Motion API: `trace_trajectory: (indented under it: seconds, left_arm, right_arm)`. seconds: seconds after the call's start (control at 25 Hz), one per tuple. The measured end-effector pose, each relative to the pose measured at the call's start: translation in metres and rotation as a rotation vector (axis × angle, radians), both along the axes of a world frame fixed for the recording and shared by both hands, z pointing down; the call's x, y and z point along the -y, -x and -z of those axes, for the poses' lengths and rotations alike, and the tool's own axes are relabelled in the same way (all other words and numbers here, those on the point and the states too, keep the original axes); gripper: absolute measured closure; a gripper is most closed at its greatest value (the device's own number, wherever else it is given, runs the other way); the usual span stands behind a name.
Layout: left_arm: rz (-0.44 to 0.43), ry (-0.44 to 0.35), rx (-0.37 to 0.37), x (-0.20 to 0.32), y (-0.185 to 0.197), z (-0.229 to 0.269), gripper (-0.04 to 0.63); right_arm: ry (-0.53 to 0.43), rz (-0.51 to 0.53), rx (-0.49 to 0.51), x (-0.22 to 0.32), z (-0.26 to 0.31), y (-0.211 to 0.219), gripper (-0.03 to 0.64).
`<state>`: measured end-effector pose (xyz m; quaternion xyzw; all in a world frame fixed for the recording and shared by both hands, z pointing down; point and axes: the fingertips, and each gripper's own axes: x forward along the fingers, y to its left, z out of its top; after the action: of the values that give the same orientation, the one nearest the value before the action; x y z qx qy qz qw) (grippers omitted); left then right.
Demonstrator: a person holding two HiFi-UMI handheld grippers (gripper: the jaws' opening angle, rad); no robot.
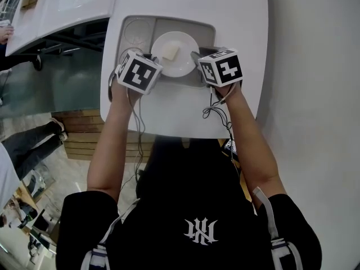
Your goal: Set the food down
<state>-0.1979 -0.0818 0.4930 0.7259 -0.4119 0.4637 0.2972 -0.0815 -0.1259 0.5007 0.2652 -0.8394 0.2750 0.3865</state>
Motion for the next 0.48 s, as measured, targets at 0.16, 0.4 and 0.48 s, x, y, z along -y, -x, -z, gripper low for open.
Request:
trace_trajectory:
  seconds: [0.16,0.4,0.48]
  left_arm:
    - [0.012,-0.101,0.032,0.002,0.004,0.003,0.548]
    - [0.223,-0.463,-0.492,-0.053,0.016,0.077,0.555]
    - [0.203,-0.528,-0.719,-0.081,0.005,0.107,0.586]
  right_arm:
    - [-0.105,-0.023,0.069,0.013,0.009,-0.005,0.529]
    - [-0.221,-0.169,0.436,-0.026,0.079,-0.045,0.605]
    - [-0.226,-0.121,0.544,-0.056,0.11,-0.049,0.612]
